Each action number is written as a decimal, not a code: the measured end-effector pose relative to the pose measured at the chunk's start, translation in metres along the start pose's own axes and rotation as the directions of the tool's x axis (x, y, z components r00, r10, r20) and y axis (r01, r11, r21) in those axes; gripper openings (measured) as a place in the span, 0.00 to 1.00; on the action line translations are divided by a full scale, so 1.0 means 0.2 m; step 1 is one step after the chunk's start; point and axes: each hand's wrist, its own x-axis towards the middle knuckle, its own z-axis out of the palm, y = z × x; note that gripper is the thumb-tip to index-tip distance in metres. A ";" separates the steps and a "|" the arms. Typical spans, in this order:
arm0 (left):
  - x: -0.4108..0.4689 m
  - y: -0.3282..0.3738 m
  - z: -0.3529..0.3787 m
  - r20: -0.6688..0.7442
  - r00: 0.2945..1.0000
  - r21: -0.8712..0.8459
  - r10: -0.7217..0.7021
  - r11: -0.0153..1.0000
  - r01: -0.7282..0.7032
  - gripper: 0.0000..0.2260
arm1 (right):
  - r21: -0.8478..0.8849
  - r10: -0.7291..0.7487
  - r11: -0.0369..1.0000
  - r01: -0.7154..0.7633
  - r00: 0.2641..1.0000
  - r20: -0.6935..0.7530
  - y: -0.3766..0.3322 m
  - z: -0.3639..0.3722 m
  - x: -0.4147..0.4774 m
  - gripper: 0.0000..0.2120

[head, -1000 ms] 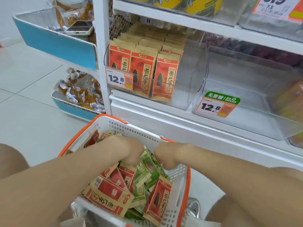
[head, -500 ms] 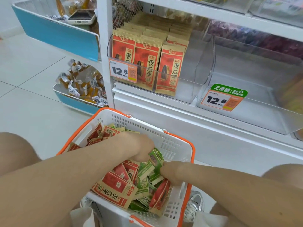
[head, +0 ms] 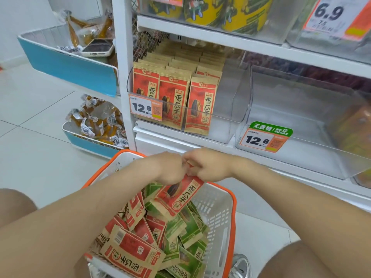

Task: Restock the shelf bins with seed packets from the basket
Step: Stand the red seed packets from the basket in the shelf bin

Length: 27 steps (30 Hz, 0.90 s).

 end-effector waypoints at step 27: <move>0.05 0.09 -0.34 -0.834 0.407 -0.527 -0.373 0.757 -0.385 0.12 | 0.257 0.175 0.948 0.187 0.367 -0.914 -0.03 -0.59 -0.14 0.12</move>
